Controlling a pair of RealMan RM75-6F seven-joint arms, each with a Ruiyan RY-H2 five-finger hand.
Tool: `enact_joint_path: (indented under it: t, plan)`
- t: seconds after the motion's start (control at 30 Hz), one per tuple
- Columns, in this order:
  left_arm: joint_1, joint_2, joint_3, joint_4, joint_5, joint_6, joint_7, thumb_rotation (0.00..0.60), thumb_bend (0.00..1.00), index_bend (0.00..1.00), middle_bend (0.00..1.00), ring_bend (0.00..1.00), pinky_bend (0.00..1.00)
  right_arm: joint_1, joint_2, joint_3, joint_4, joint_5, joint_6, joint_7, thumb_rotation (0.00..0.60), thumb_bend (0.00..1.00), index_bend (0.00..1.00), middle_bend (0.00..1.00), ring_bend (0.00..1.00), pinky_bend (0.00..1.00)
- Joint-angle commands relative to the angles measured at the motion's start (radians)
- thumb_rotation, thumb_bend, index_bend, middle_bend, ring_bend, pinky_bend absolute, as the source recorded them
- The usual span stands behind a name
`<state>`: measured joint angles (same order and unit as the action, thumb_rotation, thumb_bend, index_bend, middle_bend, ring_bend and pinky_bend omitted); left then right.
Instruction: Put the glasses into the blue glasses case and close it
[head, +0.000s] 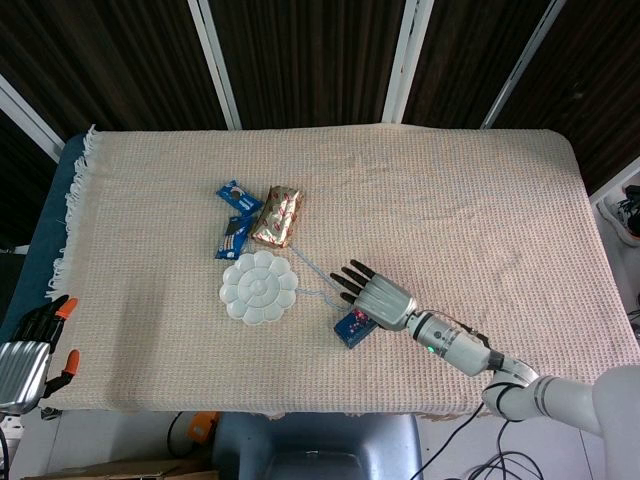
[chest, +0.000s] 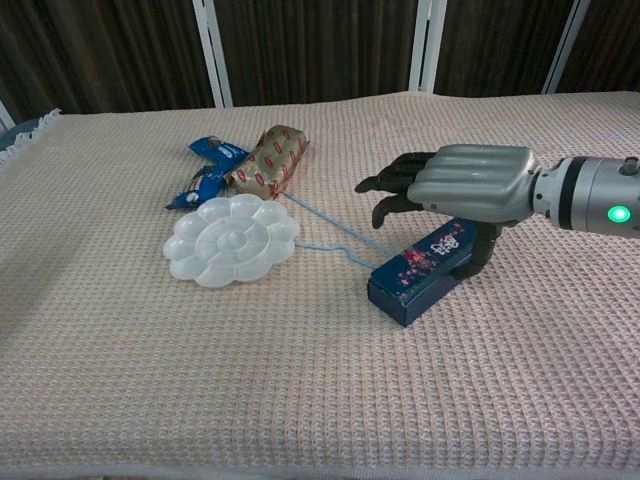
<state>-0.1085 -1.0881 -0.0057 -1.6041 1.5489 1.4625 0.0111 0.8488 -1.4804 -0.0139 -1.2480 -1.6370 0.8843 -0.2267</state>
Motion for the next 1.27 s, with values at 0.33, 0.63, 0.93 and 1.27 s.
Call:
enact_joint_path:
  t: [0.33,0.63,0.93,1.27]
  plan:
    - [0.002,0.0,-0.001,0.004,0.006,0.01,-0.01,0.6,0.47,0.0,0.05,0.09,0.14,-0.122,0.081,0.006,-0.089,-0.034,0.262,-0.004,0.6,0.22,0.11,0.02,0.0,0.05]
    - [0.006,-0.019,0.0,0.019,0.032,0.038,-0.01,0.6,0.46,0.0,0.0,0.02,0.13,-0.509,0.283,-0.057,-0.411,0.163,0.617,-0.211,0.6,0.22,0.07,0.0,0.0,0.0]
    - [0.002,-0.057,0.008,0.028,0.048,0.031,0.088,0.6,0.44,0.0,0.0,0.0,0.11,-0.707,0.343,-0.089,-0.392,0.23,0.732,0.033,0.6,0.22,0.0,0.0,0.0,0.0]
    - [-0.01,-0.087,0.018,0.046,0.074,0.02,0.136,0.6,0.44,0.0,0.0,0.0,0.09,-0.743,0.35,-0.035,-0.337,0.223,0.725,0.141,0.6,0.22,0.0,0.0,0.0,0.0]
